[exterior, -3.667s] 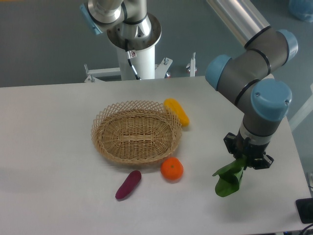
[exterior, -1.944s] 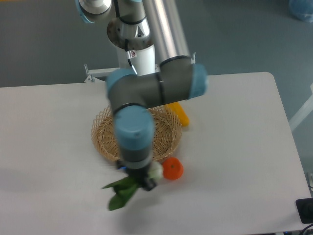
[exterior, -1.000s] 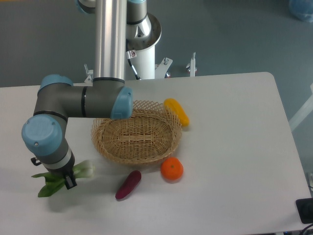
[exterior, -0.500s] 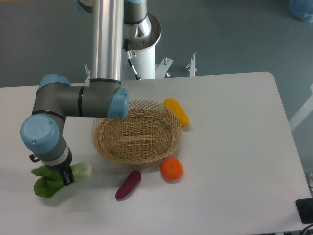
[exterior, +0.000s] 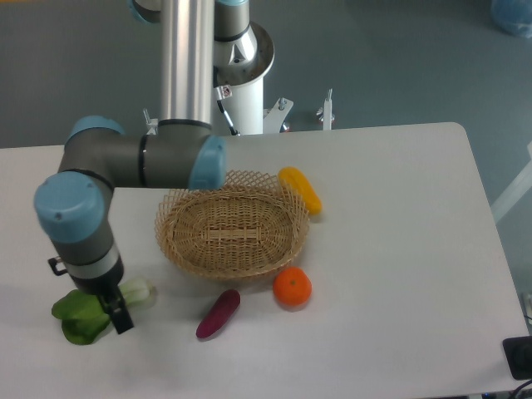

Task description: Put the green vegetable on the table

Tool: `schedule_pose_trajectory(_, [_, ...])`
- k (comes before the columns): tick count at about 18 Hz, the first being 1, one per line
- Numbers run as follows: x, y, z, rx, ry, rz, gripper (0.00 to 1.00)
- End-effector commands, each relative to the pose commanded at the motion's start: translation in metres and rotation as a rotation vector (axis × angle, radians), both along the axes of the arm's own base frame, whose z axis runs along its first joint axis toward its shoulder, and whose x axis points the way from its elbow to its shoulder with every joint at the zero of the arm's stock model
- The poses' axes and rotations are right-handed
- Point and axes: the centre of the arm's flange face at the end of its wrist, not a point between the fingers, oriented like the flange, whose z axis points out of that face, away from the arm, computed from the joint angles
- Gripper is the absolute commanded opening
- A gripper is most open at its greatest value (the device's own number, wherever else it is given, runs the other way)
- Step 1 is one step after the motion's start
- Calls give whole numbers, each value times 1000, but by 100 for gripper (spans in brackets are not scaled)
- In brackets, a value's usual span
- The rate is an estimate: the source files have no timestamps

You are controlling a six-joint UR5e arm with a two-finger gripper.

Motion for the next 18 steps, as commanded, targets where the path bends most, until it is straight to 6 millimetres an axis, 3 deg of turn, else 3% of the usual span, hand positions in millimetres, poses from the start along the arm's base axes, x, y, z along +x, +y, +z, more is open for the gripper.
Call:
schedule_pose_trajectory(4, [-86, -36, 23, 29, 19, 121, 100])
schedule_pose_trajectory(8, [-148, -65, 24, 21, 33, 166, 100])
schedule_pose_trajectory(18, [-263, -135, 37, 30, 77, 211, 100])
